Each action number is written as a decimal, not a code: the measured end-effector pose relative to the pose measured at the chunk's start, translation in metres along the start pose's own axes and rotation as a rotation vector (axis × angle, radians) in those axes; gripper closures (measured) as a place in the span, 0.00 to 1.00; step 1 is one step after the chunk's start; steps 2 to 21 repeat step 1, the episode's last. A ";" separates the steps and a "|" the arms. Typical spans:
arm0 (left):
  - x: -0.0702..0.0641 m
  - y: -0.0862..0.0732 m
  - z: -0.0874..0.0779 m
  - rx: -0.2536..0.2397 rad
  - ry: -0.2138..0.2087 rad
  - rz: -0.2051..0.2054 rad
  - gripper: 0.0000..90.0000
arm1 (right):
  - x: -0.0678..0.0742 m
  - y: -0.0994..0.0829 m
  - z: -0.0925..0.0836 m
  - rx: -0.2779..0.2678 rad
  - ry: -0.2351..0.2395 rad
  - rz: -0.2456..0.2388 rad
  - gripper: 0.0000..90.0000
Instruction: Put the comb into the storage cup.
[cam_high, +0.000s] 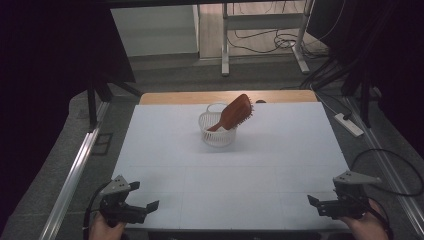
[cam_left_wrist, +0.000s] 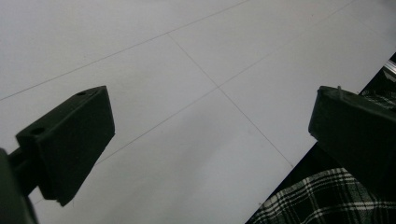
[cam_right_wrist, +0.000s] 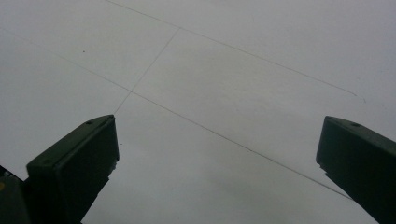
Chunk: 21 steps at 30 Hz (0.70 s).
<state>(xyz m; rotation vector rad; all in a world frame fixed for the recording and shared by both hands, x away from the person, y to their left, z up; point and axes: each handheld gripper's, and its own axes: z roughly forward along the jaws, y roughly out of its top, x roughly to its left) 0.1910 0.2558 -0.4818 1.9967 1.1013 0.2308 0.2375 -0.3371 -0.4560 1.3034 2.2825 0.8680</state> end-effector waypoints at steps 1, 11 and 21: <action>0.000 0.000 0.000 -0.001 -0.001 -0.001 0.01 | 0.000 0.000 0.000 0.000 0.001 -0.001 0.00; 0.000 0.000 0.000 -0.001 -0.001 -0.001 0.01 | 0.000 0.000 0.000 0.000 0.001 -0.001 0.00; 0.000 0.000 0.000 -0.001 -0.001 -0.001 0.01 | 0.000 0.000 0.000 0.000 0.001 -0.001 0.00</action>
